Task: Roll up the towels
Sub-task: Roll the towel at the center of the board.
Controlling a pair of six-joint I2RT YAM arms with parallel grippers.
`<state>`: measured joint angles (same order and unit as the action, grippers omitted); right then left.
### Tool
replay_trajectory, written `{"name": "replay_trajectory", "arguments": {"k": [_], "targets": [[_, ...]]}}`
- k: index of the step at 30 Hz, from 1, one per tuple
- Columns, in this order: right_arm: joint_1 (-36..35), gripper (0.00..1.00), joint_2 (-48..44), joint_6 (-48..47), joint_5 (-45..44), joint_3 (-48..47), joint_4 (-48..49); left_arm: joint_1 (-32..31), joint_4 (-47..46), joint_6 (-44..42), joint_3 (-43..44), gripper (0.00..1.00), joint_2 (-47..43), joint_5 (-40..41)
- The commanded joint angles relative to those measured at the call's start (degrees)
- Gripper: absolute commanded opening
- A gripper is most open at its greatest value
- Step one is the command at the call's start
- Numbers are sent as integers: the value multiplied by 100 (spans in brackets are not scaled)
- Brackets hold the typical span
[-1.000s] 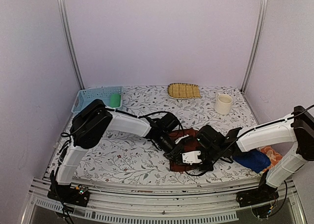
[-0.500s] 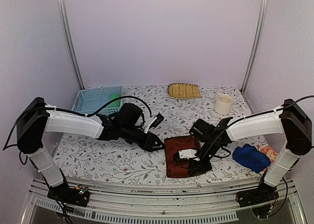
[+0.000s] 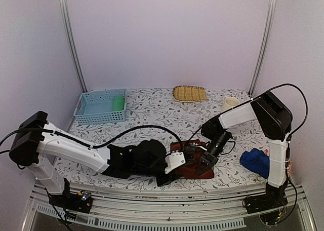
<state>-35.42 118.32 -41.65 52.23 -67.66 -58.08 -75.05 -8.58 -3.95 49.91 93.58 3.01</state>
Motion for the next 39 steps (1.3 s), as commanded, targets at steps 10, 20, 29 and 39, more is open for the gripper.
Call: {"name": "replay_trajectory", "arguments": {"k": [10,20,29,39], "targets": [[123,3,717,-276,223,-434,-617,-243,1131,-1878,1942,43,2130,689],[131,5,456,-293,331,-369,-586,-247,1474,-1804,2319,16,2629,1217],[563,33,-1210,-401,-51,-814,-1053,-23,2547,-1125,2767,4,2559,-606],[1054,35,-3746,-23,-486,-347,183,974,4078,463,4189,5,3661,-3666]]}}
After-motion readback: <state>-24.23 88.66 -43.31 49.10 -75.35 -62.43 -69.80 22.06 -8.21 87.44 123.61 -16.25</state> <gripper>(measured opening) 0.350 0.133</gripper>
